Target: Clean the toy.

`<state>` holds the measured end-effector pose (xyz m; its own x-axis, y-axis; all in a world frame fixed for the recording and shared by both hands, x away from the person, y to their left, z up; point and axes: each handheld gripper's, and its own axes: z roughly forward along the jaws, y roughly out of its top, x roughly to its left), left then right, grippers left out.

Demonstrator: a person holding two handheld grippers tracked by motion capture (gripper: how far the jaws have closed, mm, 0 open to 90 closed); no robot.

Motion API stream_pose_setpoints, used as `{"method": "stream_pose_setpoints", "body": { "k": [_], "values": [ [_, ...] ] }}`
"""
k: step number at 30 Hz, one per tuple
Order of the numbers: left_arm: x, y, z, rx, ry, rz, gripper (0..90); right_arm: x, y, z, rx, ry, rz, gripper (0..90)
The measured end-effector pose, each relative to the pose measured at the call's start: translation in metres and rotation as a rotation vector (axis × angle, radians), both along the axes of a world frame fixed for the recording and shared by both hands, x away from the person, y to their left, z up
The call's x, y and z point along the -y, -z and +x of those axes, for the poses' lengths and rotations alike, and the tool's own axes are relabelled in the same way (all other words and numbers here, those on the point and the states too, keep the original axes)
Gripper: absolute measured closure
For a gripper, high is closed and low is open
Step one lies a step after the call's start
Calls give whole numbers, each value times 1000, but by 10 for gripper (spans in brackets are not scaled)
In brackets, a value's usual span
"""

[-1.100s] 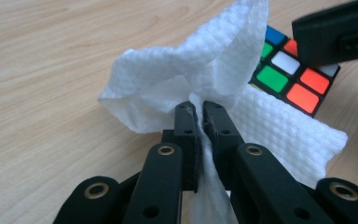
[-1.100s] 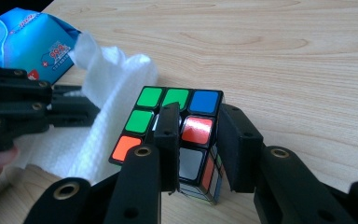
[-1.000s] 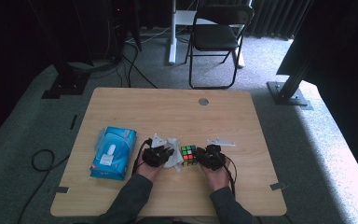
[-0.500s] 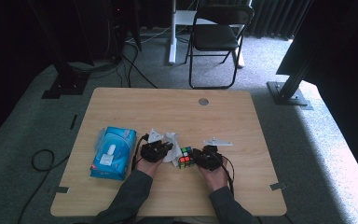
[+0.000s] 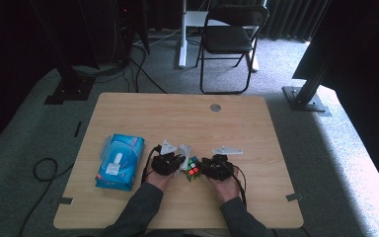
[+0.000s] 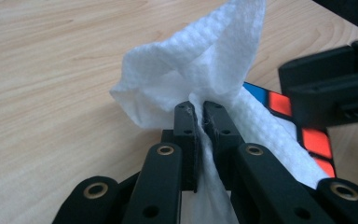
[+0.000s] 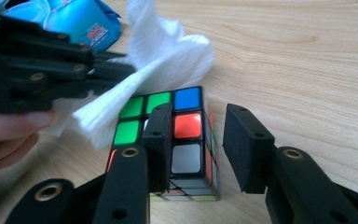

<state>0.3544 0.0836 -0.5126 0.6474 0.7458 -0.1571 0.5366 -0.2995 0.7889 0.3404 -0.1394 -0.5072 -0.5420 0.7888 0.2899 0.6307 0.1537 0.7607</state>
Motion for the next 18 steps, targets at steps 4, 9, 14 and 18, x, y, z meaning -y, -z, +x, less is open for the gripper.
{"method": "stream_pose_setpoints", "body": {
  "k": [4,9,14,18],
  "values": [
    [1,2,-7,-6,3,-12,849,-1,-1,0,6,32,-16,621],
    [6,3,-17,-18,20,-24,851,1,-3,1,8,76,-31,619],
    [13,4,-25,-16,52,-33,851,5,-3,2,7,116,-34,622],
    [14,5,-26,-15,51,-44,849,7,-3,2,4,126,-33,624]
  ]
}}
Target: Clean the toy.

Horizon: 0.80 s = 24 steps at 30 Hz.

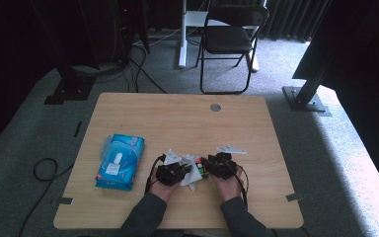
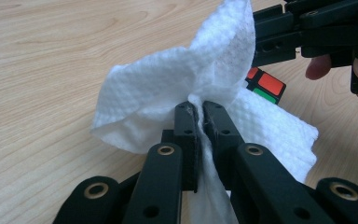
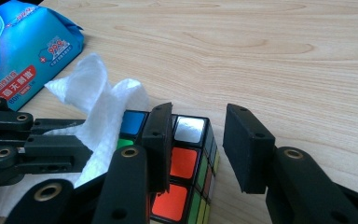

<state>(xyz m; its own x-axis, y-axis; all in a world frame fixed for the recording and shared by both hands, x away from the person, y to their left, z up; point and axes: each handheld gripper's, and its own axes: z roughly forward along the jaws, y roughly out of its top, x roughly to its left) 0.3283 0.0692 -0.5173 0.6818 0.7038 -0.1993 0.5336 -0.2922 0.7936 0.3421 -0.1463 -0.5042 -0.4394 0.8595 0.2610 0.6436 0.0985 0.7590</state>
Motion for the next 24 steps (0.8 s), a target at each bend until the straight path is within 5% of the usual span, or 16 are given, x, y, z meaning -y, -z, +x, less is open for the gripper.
{"method": "stream_pose_setpoints", "body": {
  "k": [17,24],
  "values": [
    [-1,-1,1,5,-6,-3,841,2,-5,-13,-16,-4,-17,632],
    [-1,1,5,-3,-10,-7,840,6,-4,-12,-51,-2,13,634]
  ]
}}
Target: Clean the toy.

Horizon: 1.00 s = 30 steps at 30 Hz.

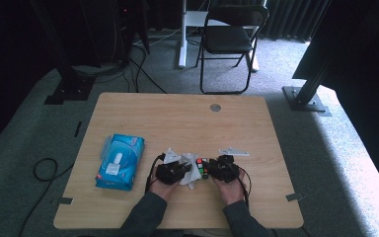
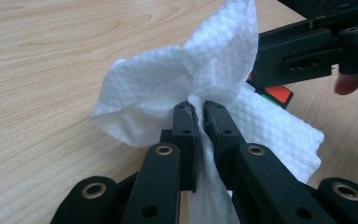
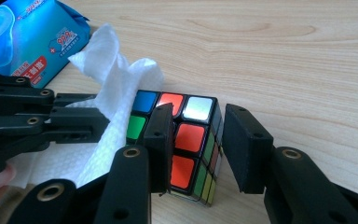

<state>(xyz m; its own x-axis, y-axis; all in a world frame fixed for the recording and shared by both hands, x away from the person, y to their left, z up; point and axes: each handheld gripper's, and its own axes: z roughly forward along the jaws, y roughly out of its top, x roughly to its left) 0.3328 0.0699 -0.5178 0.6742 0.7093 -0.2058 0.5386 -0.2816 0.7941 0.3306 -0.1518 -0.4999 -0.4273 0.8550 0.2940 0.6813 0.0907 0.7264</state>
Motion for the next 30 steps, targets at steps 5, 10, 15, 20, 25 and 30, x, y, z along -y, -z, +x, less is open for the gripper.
{"method": "stream_pose_setpoints", "body": {
  "k": [5,10,15,20,25,30],
  "values": [
    [1,0,3,-3,-1,0,840,1,1,-1,-17,-7,5,639],
    [3,0,10,0,-10,11,842,1,2,1,-22,-13,22,675],
    [-2,2,19,-4,-29,18,844,0,2,3,-6,7,17,690],
    [-11,2,25,-8,-62,17,854,-1,2,5,13,26,6,702],
    [-7,-2,24,2,-26,9,858,-3,2,6,21,39,1,707],
    [1,-1,24,5,-7,7,860,-4,3,6,23,43,3,707]
  ]
}}
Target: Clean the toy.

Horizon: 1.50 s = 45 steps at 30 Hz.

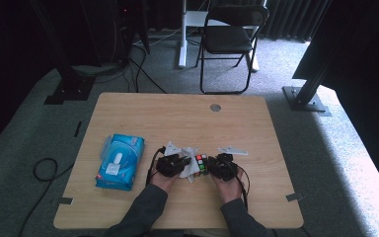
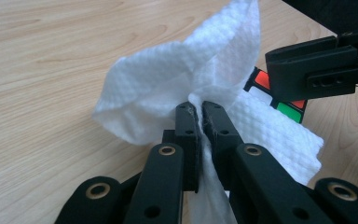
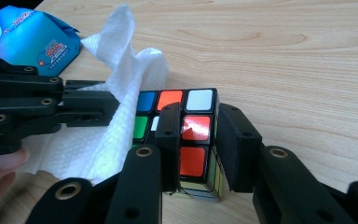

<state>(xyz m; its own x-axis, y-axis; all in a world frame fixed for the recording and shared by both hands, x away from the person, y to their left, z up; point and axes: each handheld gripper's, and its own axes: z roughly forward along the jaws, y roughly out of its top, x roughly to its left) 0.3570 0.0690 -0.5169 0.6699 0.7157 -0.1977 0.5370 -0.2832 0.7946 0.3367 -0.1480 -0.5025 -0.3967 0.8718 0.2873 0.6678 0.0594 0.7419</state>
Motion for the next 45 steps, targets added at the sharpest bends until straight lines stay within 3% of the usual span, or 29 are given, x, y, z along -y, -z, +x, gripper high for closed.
{"method": "stream_pose_setpoints", "body": {
  "k": [8,16,21,27,38,41,45],
  "values": [
    [3,0,11,-9,4,-9,860,1,0,2,-8,2,9,690],
    [4,3,8,-3,7,5,863,1,1,1,-6,4,14,690],
    [7,14,8,-29,13,59,863,1,1,0,-5,9,14,689],
    [9,27,10,-65,7,80,863,1,1,1,-6,7,8,687],
    [11,26,8,-51,8,112,861,2,2,0,0,4,12,685],
    [9,24,6,-50,6,109,861,2,2,1,2,4,13,684],
    [1,19,2,-40,-5,75,861,2,2,1,2,4,15,683]
  ]
}}
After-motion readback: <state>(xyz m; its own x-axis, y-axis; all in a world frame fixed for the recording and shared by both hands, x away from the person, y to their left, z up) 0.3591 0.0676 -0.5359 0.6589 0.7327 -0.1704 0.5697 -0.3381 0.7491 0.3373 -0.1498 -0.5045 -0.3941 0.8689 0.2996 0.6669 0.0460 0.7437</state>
